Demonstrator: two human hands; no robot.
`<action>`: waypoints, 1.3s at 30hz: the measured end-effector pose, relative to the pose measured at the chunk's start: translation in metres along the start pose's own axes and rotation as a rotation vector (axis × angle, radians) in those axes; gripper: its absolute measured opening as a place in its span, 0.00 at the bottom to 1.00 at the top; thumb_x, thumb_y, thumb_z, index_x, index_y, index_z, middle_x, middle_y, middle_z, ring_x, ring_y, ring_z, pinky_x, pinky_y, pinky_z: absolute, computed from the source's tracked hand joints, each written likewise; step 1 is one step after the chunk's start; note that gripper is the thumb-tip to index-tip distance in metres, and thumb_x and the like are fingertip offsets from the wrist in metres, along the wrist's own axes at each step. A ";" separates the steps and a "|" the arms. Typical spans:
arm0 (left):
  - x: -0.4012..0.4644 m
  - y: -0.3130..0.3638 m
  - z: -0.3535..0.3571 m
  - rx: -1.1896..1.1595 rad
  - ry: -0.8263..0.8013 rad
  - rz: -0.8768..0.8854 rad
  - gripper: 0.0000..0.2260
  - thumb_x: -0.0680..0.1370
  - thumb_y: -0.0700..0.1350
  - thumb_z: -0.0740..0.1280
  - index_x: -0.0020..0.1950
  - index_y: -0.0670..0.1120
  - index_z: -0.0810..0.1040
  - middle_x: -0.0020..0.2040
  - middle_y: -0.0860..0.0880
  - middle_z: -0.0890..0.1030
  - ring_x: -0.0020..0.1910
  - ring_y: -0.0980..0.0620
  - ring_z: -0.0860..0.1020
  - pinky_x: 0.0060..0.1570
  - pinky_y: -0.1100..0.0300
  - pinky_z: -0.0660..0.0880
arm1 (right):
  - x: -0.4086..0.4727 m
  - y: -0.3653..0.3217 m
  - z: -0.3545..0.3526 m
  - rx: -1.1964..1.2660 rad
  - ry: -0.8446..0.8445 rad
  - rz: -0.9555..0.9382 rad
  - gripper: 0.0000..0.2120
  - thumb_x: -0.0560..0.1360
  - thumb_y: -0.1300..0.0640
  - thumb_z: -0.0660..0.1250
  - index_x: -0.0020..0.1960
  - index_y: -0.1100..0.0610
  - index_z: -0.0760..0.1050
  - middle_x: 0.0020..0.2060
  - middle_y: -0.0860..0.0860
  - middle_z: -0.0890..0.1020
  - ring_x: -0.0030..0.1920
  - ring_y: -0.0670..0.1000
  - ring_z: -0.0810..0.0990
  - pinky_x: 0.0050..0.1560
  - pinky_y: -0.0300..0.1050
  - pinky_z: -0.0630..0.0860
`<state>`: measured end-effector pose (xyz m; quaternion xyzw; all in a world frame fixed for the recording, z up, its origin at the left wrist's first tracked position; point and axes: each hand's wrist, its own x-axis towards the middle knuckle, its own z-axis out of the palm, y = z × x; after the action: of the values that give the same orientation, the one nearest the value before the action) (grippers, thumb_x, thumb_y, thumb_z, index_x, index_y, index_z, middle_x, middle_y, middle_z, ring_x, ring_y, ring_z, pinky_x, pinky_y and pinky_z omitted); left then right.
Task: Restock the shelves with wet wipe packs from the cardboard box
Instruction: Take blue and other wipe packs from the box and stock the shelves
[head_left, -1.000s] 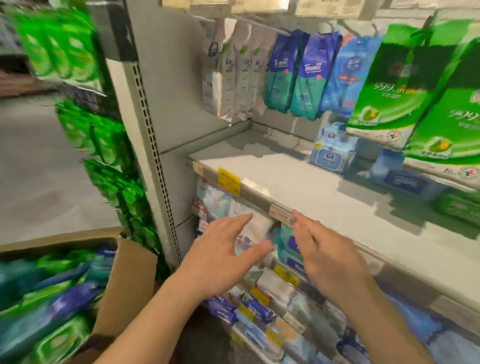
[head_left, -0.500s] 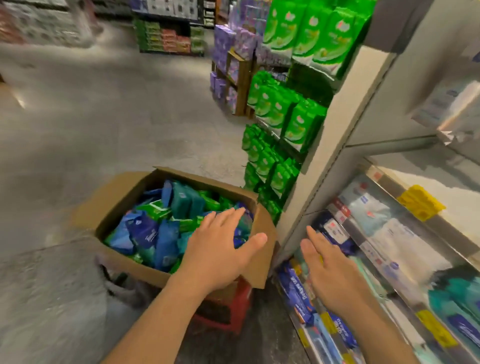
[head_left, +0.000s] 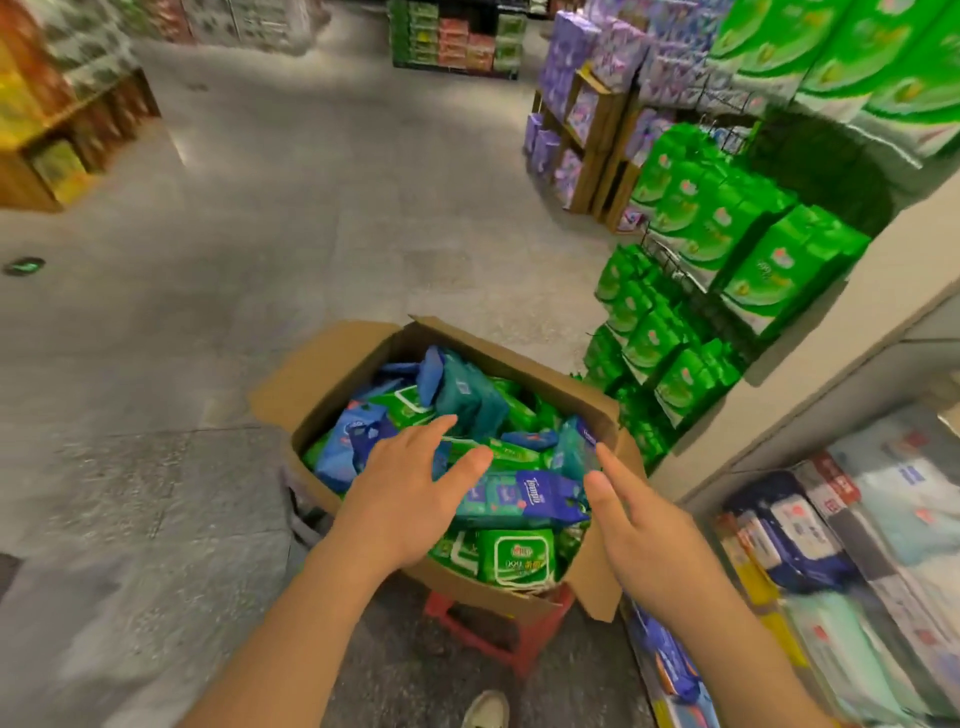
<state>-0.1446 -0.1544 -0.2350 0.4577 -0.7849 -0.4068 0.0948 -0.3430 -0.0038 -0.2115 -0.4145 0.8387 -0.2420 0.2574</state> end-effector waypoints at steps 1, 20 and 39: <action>0.008 -0.002 0.000 -0.010 0.017 -0.016 0.48 0.65 0.85 0.45 0.80 0.63 0.60 0.81 0.57 0.62 0.81 0.50 0.57 0.78 0.44 0.58 | 0.010 0.003 0.001 0.012 0.000 -0.012 0.39 0.73 0.27 0.46 0.81 0.40 0.59 0.78 0.39 0.64 0.78 0.45 0.63 0.74 0.43 0.63; 0.090 -0.006 0.006 -0.129 0.027 -0.276 0.25 0.82 0.64 0.59 0.76 0.57 0.71 0.62 0.64 0.74 0.64 0.60 0.72 0.67 0.57 0.68 | 0.139 0.048 0.001 0.037 -0.187 0.053 0.39 0.73 0.27 0.47 0.80 0.39 0.60 0.73 0.47 0.75 0.70 0.50 0.75 0.61 0.45 0.74; 0.205 -0.116 -0.038 -0.187 -0.127 -0.292 0.21 0.81 0.64 0.62 0.72 0.58 0.75 0.58 0.63 0.78 0.62 0.59 0.77 0.68 0.51 0.73 | 0.288 -0.046 0.151 -0.053 0.043 0.136 0.27 0.78 0.45 0.70 0.70 0.60 0.74 0.62 0.59 0.79 0.65 0.58 0.76 0.67 0.51 0.70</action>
<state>-0.1656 -0.3674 -0.3405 0.5294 -0.6732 -0.5155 0.0274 -0.3723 -0.2941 -0.3631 -0.3581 0.8763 -0.2105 0.2440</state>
